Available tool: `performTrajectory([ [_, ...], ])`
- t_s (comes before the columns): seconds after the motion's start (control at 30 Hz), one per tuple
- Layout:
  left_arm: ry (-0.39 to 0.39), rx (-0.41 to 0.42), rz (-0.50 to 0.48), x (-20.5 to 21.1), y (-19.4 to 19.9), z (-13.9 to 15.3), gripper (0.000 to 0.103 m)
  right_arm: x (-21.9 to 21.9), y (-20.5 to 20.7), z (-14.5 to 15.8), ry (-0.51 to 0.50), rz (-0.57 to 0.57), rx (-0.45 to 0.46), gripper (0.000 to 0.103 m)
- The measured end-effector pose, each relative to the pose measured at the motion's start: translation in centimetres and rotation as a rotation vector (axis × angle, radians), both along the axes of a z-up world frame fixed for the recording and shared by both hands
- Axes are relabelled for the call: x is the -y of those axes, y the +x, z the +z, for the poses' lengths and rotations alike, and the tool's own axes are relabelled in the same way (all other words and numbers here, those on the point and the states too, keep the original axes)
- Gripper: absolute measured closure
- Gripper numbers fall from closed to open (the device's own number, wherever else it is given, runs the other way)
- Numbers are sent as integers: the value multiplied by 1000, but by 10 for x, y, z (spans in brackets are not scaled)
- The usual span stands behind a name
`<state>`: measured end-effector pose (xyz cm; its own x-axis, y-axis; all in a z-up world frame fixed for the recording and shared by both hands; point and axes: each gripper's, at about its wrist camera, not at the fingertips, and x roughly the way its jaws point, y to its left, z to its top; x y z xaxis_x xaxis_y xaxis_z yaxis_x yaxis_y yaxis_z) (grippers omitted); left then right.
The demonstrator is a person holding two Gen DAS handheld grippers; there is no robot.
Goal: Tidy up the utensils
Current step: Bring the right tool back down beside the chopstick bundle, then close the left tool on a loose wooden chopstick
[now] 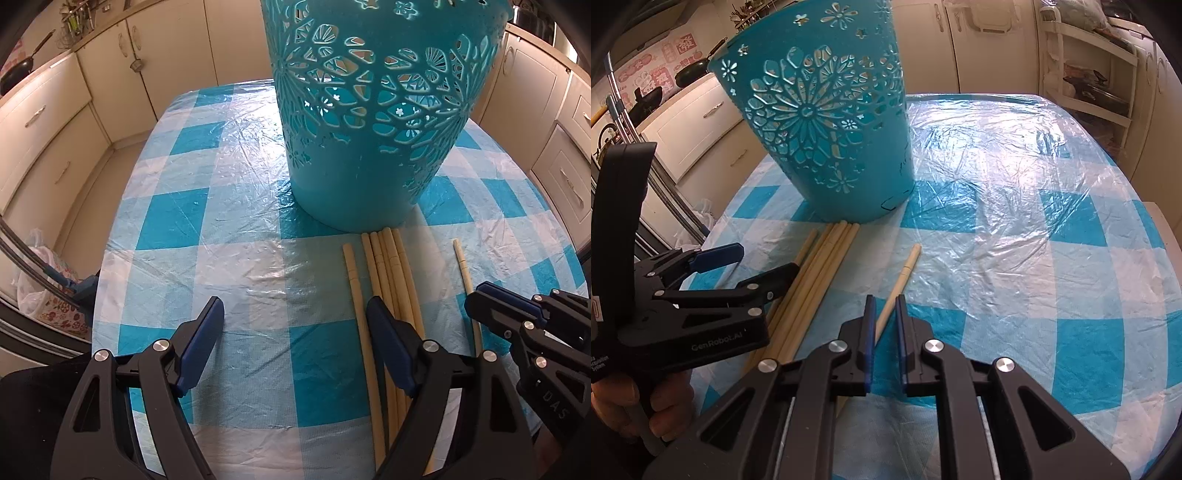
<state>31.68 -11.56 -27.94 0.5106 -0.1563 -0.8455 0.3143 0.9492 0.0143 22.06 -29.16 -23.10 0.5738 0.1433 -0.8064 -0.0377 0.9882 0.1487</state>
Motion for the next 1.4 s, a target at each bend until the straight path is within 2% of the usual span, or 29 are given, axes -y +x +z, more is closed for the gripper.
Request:
performTrajectory([
  [0.03,-1,1,-5,0,0,0,31,-1,1,0,-5,3,3,92],
  [0.13,-5,3,-26,1,-2,3,48,-8,3,0,-42,46,1,92],
  [0.2,-14,6,-40,2,-3,5,67,-13,4,1,-61,77,-8,93],
  [0.3,-19,-5,-33,0,0,6,76,-12,9,3,-71,75,-19,93],
  [0.47,-20,-30,-22,0,8,6,78,-6,14,1,-48,66,-33,92],
  [0.57,-16,-35,-8,0,9,6,87,-12,15,3,-57,112,-40,92],
  [0.8,33,-38,1,5,15,4,85,-6,19,2,-40,94,-42,92],
  [0.83,39,-33,-4,7,15,4,87,-6,19,1,-42,95,-38,92],
  [0.87,36,-32,-13,8,16,3,95,-6,19,1,-41,95,-35,92],
  [0.93,34,-28,-19,9,14,4,98,-4,17,0,-26,90,-27,92],
  [1.2,35,-5,0,3,5,9,98,-4,11,-3,-28,84,11,92],
  [1.4,-13,19,6,-7,-8,26,98,-5,10,-4,-33,80,24,92],
])
